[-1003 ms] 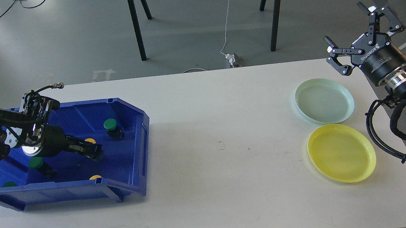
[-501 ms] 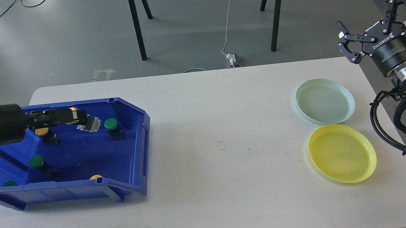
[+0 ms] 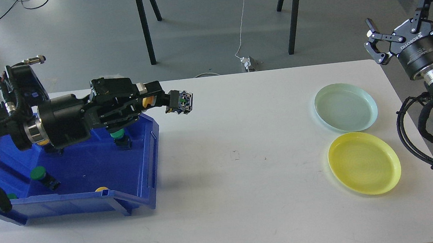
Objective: Pass button and place on color plate
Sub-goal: 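Lift the yellow button out and extend it toward the right gripper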
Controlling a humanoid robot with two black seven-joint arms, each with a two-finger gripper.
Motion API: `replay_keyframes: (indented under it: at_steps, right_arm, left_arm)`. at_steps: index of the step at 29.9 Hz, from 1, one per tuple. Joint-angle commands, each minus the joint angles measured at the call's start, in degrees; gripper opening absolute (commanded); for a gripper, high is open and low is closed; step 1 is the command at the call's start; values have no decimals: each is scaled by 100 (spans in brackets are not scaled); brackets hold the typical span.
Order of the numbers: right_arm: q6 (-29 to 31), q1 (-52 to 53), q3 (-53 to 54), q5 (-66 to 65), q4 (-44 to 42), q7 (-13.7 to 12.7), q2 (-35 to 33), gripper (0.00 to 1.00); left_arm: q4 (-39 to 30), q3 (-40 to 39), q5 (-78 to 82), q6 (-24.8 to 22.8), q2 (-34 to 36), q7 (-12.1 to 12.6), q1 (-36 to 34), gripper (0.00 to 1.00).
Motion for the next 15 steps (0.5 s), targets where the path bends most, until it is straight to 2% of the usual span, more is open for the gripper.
replay_keyframes:
  at_steps: [1, 4, 7, 11, 15]
  right_arm:
    - [-56, -357, -10, -837, 765, 12, -168, 100]
    - [-56, -411, -107, -1102, 1170, 13, -282, 100]
    - [-47, -411, -396, -1208, 1460, 109, -274, 100]
    - [-12, -209, -827, -1357, 1654, 364, -186, 100]
    - [-12, 326, -1468, -1480, 1488, 399, 199, 100]
  left_arm:
    - [360, -239, -457, 251, -652, 0, 51, 9]
    - [922, -239, -457, 295, -1320, 0, 217, 9]
    - [1213, -257, -457, 296, -1664, 0, 393, 9]
    - [1241, -319, -466, 313, -1709, 0, 447, 10]
    - [1241, -319, -466, 295, -1709, 0, 447, 10]
